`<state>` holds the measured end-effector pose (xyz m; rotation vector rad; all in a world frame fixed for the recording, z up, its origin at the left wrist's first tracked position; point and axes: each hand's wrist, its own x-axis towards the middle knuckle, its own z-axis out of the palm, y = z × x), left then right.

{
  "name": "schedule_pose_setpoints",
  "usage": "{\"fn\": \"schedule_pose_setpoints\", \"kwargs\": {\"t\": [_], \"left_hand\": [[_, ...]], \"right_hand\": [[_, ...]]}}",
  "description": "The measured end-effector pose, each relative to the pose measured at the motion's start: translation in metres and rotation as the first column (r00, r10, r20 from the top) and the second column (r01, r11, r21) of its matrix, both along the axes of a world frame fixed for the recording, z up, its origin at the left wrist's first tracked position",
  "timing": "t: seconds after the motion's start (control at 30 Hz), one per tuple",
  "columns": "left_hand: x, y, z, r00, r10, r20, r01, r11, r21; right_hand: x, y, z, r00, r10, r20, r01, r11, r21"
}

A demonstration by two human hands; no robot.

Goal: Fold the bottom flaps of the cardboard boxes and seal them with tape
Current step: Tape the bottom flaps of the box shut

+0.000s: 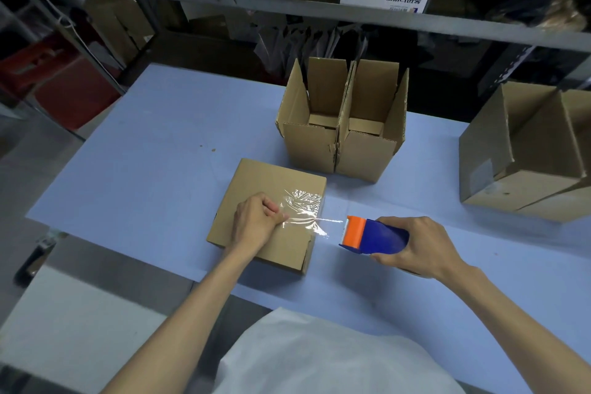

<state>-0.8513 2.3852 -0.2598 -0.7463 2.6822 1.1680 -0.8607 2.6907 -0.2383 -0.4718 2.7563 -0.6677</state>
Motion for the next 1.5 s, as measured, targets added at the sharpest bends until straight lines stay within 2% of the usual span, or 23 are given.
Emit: {"fn": "schedule_pose_setpoints", "kwargs": {"t": [0.17,0.3,0.37,0.43,0.5,0.63,0.83,0.9,1.0,1.07,1.13,1.23,1.27,1.33,1.43,1.5], "left_hand": [[0.001,0.003,0.003,0.992,-0.129,-0.008,0.123,0.96,-0.251],[-0.005,-0.001,0.015,0.99,-0.13,0.045,0.137,0.888,-0.439],[-0.005,0.002,0.017,0.973,-0.224,-0.053,0.187,0.903,-0.387],[-0.004,0.013,0.016,0.916,-0.37,-0.153,0.35,0.926,-0.141],[-0.002,0.024,0.011,0.862,-0.47,-0.19,0.49,0.868,0.078],[-0.001,0.029,-0.002,0.868,-0.45,-0.21,0.484,0.861,0.157],[-0.002,0.031,-0.009,0.86,-0.459,-0.225,0.498,0.852,0.164],[-0.002,0.035,-0.01,0.858,-0.463,-0.224,0.501,0.851,0.159],[-0.003,0.034,-0.01,0.865,-0.45,-0.223,0.485,0.864,0.137],[-0.003,0.029,-0.008,0.843,-0.486,-0.231,0.516,0.852,0.09],[-0.005,0.027,-0.004,0.771,-0.608,-0.191,0.599,0.793,-0.11],[-0.005,0.031,-0.004,0.616,-0.788,-0.013,0.717,0.567,-0.404],[-0.005,0.033,-0.003,0.584,-0.811,0.045,0.738,0.507,-0.446],[-0.008,0.034,-0.003,0.565,-0.816,0.12,0.761,0.459,-0.459],[-0.013,0.039,0.001,0.582,-0.797,0.161,0.783,0.495,-0.378],[-0.017,0.042,0.004,0.639,-0.761,0.11,0.752,0.588,-0.297]], "right_hand": [[-0.003,-0.003,-0.002,1.0,0.008,-0.001,-0.008,1.0,0.028],[-0.004,-0.005,-0.005,0.999,0.042,0.001,-0.042,0.999,0.034],[-0.005,-0.007,-0.006,0.999,0.049,-0.001,-0.049,0.998,0.039],[-0.007,-0.009,-0.006,0.998,0.061,-0.007,-0.06,0.997,0.056],[-0.009,-0.011,-0.006,0.998,0.066,-0.007,-0.066,0.996,0.064],[-0.014,-0.019,-0.004,0.996,0.085,0.01,-0.085,0.991,0.103],[-0.016,-0.043,-0.008,0.99,0.096,0.107,-0.118,0.969,0.217],[-0.019,-0.062,-0.008,0.99,0.106,0.093,-0.127,0.955,0.269],[-0.021,-0.083,-0.009,0.969,0.246,0.002,-0.219,0.858,0.464],[-0.016,-0.077,-0.011,0.973,0.227,0.041,-0.217,0.846,0.487],[-0.016,-0.065,-0.012,0.99,0.14,0.034,-0.14,0.883,0.448],[-0.013,-0.051,-0.011,1.0,0.0,-0.021,0.007,0.936,0.352],[-0.012,-0.048,-0.012,0.999,-0.017,-0.04,0.03,0.94,0.339],[-0.01,-0.047,-0.015,0.996,-0.061,-0.057,0.076,0.944,0.32],[-0.008,-0.05,-0.03,0.993,-0.084,-0.085,0.11,0.923,0.369],[-0.007,-0.057,-0.042,0.992,-0.089,-0.095,0.119,0.915,0.387]]}}
